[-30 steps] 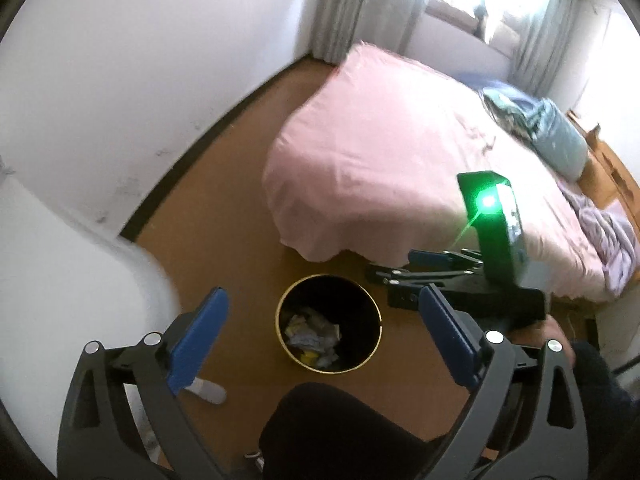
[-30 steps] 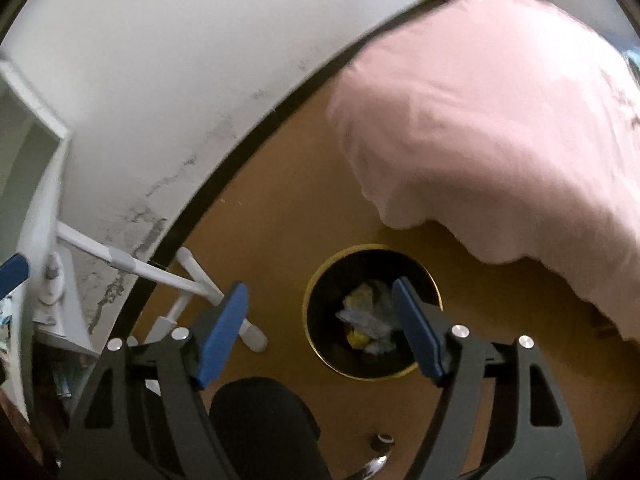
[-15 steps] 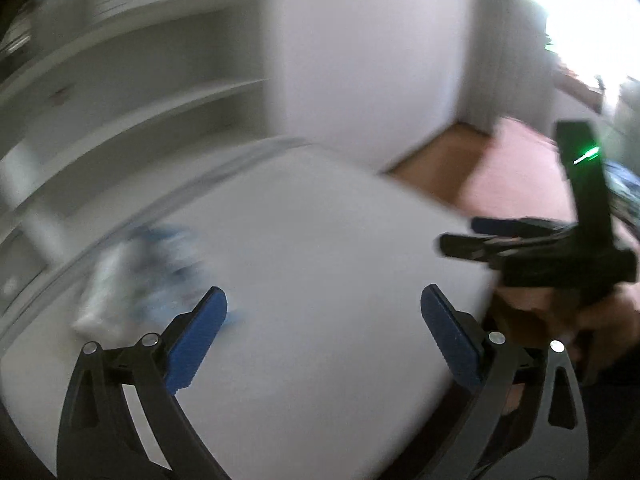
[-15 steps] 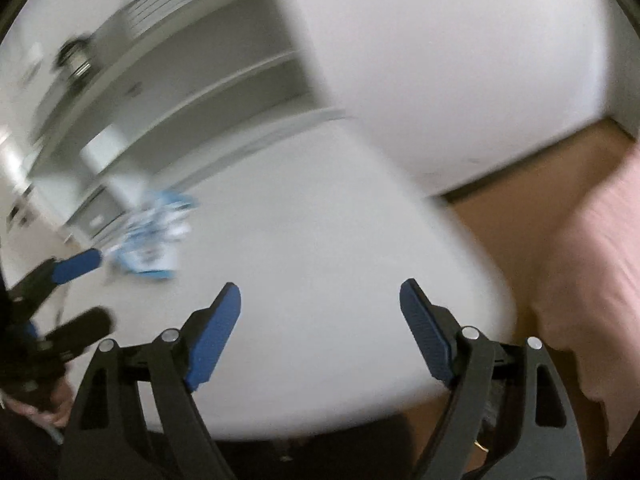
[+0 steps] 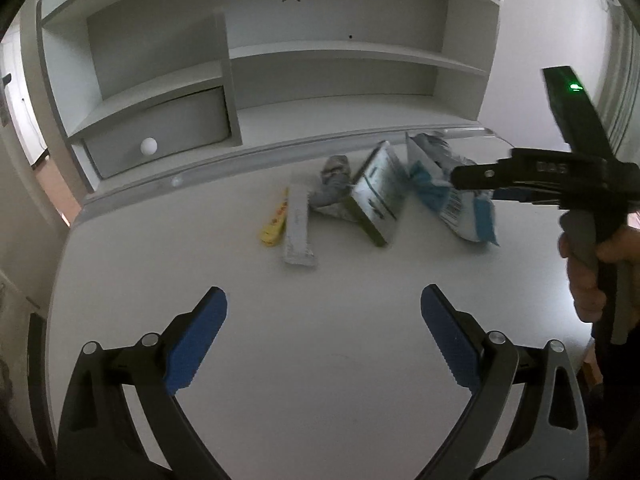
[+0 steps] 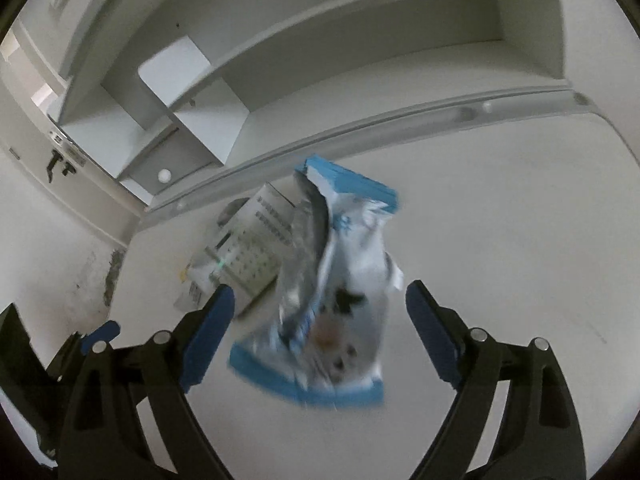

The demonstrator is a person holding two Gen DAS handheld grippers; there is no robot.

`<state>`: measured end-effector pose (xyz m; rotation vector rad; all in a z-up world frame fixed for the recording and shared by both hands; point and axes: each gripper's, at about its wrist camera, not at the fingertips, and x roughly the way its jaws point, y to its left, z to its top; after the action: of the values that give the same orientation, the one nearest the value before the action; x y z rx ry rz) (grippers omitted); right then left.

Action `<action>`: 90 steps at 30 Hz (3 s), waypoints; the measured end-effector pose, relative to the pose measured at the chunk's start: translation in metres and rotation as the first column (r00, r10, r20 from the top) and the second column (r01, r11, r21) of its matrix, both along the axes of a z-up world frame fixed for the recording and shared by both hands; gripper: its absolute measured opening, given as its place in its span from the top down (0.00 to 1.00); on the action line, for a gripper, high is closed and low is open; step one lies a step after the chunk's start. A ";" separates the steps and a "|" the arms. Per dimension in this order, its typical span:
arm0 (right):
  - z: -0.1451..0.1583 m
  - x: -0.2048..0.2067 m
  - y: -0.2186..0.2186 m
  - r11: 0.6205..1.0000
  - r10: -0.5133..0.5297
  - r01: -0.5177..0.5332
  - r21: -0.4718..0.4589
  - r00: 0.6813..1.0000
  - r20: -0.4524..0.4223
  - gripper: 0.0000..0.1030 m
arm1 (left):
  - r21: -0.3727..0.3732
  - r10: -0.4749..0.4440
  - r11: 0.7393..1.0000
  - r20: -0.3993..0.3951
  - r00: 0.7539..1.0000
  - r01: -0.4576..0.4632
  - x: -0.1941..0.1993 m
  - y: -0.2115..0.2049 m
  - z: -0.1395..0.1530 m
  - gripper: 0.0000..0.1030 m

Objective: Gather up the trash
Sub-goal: 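Grasp the silver blue-edged snack wrapper with the right gripper while the left grasps the white paper strip, then carry wrapper and strip over the black bin and open both grippers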

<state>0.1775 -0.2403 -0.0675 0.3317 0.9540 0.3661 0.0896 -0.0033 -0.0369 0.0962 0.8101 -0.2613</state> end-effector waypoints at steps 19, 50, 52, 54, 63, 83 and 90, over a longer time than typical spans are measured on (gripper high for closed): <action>0.009 -0.029 -0.032 0.997 -0.028 0.031 -0.070 0.998 0.048 0.56 | 0.119 -0.011 0.993 -0.022 1.000 0.013 0.083 -0.009 -0.022 0.25; 0.014 -0.138 -0.118 0.984 -0.169 0.172 -0.036 0.983 0.075 0.56 | 0.116 0.004 0.993 -0.141 0.990 0.013 0.055 -0.019 -0.041 0.77; 0.012 -0.144 -0.124 0.982 -0.185 0.188 -0.034 0.980 0.075 0.56 | 0.116 -0.008 0.993 -0.142 0.990 0.025 0.055 -0.020 -0.042 0.83; 0.012 -0.149 -0.129 0.979 -0.197 0.200 -0.033 0.977 0.076 0.56 | 0.133 0.007 0.991 -0.134 0.991 0.011 0.052 -0.021 -0.039 0.85; 0.006 -0.191 -0.184 0.940 -0.337 0.340 -0.033 0.938 0.083 0.56 | 0.044 -0.009 0.999 0.038 0.999 0.007 0.026 -0.057 0.035 0.86; -0.096 -0.371 -0.382 0.580 -0.814 0.801 -0.149 0.576 -0.071 0.56 | -0.062 -0.829 0.557 -0.111 0.549 0.828 -0.126 -0.466 -0.045 0.86; -0.150 -0.399 -0.407 0.554 -0.830 0.814 -0.173 0.523 -0.194 0.56 | -0.056 -0.860 0.466 -0.263 0.437 0.883 -0.152 -0.530 -0.115 0.86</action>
<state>-0.2213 -0.6473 -0.2174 0.7532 0.9441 -0.6197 -0.0626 -0.5331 -0.1523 0.6040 0.9777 -1.2803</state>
